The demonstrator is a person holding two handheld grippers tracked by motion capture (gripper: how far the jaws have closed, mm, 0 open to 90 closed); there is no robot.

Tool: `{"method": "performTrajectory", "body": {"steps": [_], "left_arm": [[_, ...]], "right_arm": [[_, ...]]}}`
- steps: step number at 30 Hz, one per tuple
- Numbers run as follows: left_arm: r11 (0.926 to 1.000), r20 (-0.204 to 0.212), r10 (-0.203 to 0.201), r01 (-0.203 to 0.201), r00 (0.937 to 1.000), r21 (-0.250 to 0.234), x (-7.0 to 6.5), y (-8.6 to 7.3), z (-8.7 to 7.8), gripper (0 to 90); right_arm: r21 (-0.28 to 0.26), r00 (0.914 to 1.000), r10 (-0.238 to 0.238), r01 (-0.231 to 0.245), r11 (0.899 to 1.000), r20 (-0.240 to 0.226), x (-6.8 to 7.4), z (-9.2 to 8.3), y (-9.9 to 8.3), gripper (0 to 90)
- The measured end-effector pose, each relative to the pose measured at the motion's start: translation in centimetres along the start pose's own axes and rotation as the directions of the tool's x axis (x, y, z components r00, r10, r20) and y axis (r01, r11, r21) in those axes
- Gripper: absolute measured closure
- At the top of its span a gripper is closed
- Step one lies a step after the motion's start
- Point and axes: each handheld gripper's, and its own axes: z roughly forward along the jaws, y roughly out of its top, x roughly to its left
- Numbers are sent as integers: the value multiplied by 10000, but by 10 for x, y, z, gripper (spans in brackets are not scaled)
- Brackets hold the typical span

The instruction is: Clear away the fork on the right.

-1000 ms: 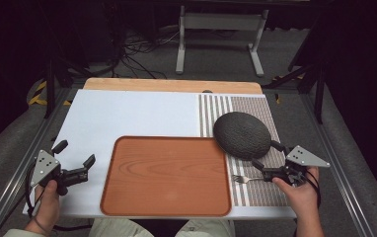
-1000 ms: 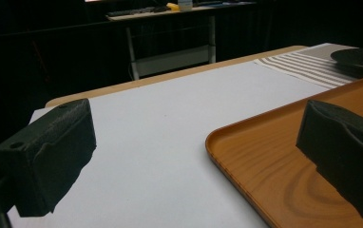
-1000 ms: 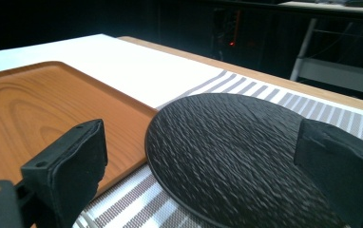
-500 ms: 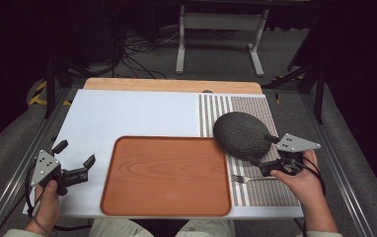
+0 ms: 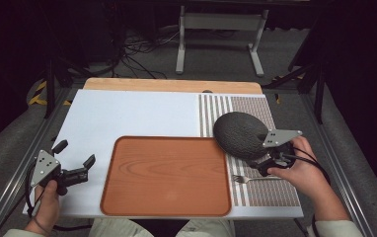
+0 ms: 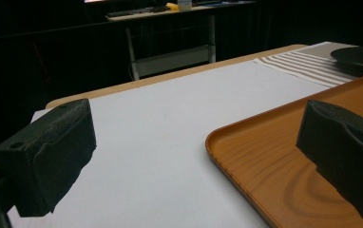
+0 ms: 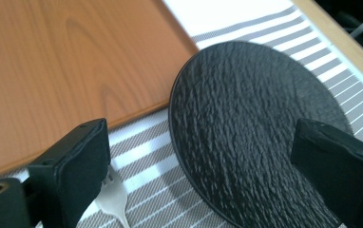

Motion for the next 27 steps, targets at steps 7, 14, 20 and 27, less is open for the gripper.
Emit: {"method": "performTrajectory", "body": {"steps": [7, 14, 20, 27], "left_arm": [[10000, -39, -56, 56, 10000, -35, 0, 0, 0, 1], [9999, -87, -98, 98, 9999, -35, 0, 0, 0, 1], [10000, -71, -80, 80, 9999, -55, 0, 0, 0, 1], [9999, -83, -97, 96, 9999, -55, 0, 0, 0, 1]], "right_arm": [[658, 9983, -412, 439, 9969, -420, 2, 4, 7, 74], [1456, 9957, -514, 622, 9874, -765, -1, 7, 9, 75], [1919, 9929, -590, 782, 9783, -1037, -2, 8, 9, 75], [2209, 9887, -761, 1035, 9698, -1291, -3, 13, 9, 111]]}}
